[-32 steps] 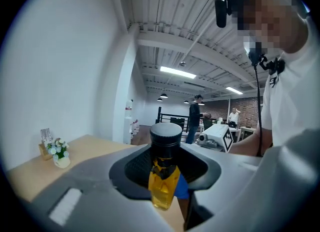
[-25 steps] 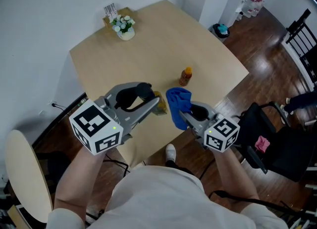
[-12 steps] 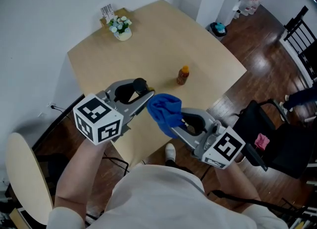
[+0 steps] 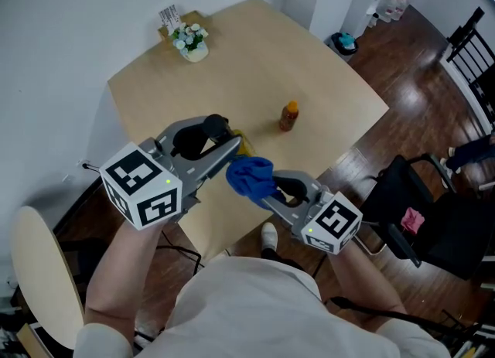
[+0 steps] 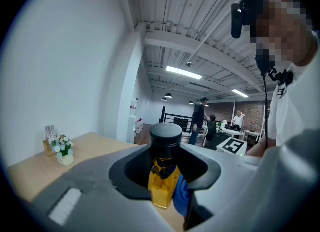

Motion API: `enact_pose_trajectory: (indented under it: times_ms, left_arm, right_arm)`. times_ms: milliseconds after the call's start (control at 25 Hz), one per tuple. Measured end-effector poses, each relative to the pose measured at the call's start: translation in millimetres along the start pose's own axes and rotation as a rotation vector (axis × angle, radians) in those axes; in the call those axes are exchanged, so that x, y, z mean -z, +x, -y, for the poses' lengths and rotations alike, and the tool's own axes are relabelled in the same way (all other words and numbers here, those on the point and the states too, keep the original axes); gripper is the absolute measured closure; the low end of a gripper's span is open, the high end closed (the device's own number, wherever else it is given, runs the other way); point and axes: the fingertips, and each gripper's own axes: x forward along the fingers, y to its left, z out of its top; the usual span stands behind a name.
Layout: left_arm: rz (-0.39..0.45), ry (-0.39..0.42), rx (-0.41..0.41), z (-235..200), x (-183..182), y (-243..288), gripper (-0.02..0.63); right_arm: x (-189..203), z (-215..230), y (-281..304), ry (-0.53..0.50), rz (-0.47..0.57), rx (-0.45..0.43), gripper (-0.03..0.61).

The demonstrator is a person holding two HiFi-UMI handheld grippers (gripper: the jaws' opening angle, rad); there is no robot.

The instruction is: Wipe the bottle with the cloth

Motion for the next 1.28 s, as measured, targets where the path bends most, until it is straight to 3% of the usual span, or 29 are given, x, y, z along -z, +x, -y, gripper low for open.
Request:
enact_pose_trajectory:
  times_ms: [280,520,840,1120,1280]
  left_arm:
    - [0.029,0.029,-0.018,1.5,-20.0,-11.9,0.460]
    - [0.049,0.054,-0.029,1.3,-32.4,-23.5,0.460]
    - [-0.010,0.095,0.013,13.1,-18.8,-25.6,0.460]
    - [-0.057,0.092,0.104,42.7,4.8,-15.2,0.460]
    - [-0.063,0.088,0.130,52.2,11.8,-11.5,0.460]
  right_arm:
    - [48.7,15.4,-0.4,0.050,-0.093,0.017,0.488]
    - [60.0,35.9,-14.3,0.064,-0.120,0.069,0.488]
    - [-0.3,71.6,-34.4,-0.003,-0.027,0.159,0.488]
    - [-80.6,38.2,-18.4,-0.121,0.090,0.065,0.488]
    - [-82.7,26.8,-2.8,-0.140,0.086,0.031,0.488]
